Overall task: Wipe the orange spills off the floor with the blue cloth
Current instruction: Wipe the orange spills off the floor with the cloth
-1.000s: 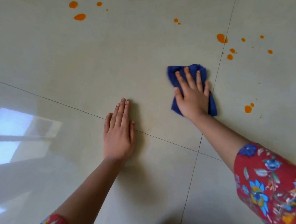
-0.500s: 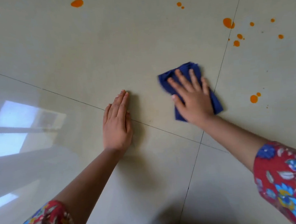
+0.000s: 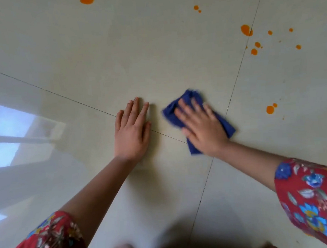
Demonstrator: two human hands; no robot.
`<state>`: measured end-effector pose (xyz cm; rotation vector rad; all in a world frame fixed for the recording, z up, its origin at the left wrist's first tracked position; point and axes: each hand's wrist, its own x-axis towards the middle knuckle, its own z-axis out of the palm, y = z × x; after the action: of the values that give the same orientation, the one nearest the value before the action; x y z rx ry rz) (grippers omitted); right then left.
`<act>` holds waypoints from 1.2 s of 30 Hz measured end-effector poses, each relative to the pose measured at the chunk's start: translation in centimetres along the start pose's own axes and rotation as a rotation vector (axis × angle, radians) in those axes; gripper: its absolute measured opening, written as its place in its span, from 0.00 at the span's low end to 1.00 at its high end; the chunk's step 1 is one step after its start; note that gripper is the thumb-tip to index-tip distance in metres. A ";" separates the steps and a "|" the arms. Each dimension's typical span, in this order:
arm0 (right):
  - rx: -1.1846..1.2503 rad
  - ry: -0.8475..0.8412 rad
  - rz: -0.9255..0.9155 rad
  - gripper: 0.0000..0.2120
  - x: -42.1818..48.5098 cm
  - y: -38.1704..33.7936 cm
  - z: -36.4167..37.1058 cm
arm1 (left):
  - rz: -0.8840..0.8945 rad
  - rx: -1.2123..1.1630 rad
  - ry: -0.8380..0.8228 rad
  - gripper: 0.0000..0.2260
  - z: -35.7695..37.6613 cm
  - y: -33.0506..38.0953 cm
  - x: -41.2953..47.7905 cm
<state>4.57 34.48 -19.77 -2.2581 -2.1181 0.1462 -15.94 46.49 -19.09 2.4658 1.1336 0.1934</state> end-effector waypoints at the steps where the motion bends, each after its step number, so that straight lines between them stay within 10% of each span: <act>1: -0.037 -0.062 -0.209 0.26 -1.9 -0.8 0.3 | 0.011 -0.006 -0.004 0.23 -0.2 0.4 0.0; 4: -0.076 -0.238 -0.581 0.26 -9.3 1.7 -0.5 | 0.061 -0.031 -0.056 0.25 -0.7 2.3 0.2; 12: -0.022 -0.061 0.214 0.27 -10.6 3.1 -0.8 | 0.448 0.061 -0.424 0.29 -0.9 6.9 -0.1; 18: 0.051 -0.136 0.084 0.27 -21.7 0.6 -0.3 | 0.427 0.106 -0.460 0.28 1.4 12.4 1.7; 24: 0.110 0.030 0.610 0.27 -19.5 3.6 -0.6 | 0.245 -0.125 -0.434 0.30 6.3 17.5 -3.0; 36: 0.055 -0.137 0.501 0.27 -29.8 2.7 -0.6 | 0.448 0.023 -0.456 0.29 10.0 22.7 -8.1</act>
<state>5.47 4.59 -18.28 -2.7619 -1.5245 0.3767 -2.59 24.11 -18.10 2.5650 0.3937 -0.2468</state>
